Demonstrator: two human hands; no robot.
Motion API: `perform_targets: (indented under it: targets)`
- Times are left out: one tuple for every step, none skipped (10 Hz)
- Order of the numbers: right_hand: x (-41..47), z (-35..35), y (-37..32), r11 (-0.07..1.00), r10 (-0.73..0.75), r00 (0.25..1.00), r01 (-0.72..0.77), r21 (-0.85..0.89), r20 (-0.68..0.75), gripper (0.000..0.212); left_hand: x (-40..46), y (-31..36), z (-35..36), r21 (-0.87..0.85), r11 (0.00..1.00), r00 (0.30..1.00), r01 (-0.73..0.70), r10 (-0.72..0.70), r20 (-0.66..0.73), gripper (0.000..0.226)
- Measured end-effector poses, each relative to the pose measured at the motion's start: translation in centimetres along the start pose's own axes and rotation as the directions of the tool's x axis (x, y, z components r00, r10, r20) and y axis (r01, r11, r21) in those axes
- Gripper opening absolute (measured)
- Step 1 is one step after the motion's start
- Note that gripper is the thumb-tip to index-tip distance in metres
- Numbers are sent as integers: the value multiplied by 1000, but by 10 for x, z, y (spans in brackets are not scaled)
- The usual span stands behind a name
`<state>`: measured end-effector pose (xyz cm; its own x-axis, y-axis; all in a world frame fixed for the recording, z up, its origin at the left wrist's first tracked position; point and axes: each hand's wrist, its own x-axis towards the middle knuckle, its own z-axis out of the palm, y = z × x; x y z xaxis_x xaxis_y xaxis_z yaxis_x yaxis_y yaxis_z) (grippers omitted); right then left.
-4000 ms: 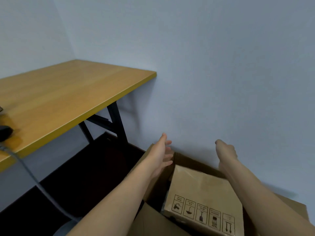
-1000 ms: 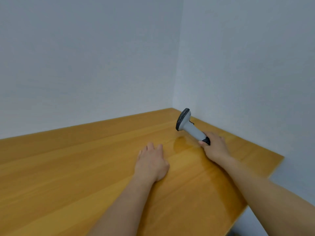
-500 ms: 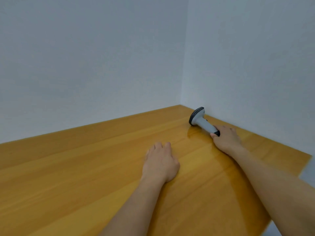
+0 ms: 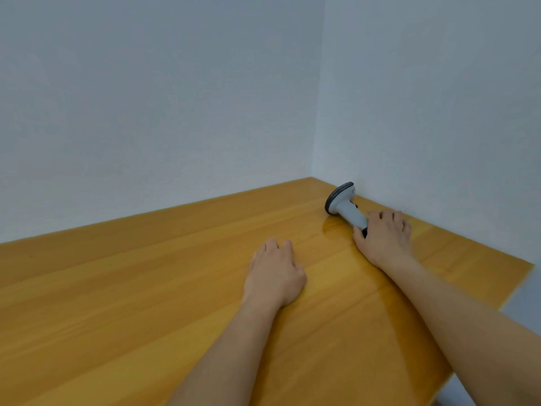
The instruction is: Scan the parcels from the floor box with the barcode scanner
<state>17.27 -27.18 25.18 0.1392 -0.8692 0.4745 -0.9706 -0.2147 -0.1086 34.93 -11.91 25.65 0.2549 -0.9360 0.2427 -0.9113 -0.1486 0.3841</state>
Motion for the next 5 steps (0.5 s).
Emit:
perform_targets:
  targets:
    - [-11, -7, -4, 1000, -31, 1000, 31, 3, 2, 48, -2, -3, -3, -80, 997, 1000, 4, -4, 1, 24]
    - [-28, -17, -7, 997, -78, 997, 78, -4, 8, 54, -5, -5, -7, -226, 974, 1000, 12, -11, 4, 15]
    - [-44, -27, -10, 992, -124, 992, 124, -15, 9, 54, -12, -7, -12, -334, 942, 999, 20, -29, -21, 17]
    - [-59, -31, -10, 985, -168, 986, 167, -35, -19, 48, -23, -10, -17, -411, 910, 997, 64, -71, -3, 20]
    - [-72, -36, -11, 983, -171, 985, 169, -66, -28, 44, -41, -10, -25, -499, 862, 995, 88, -103, -3, 20]
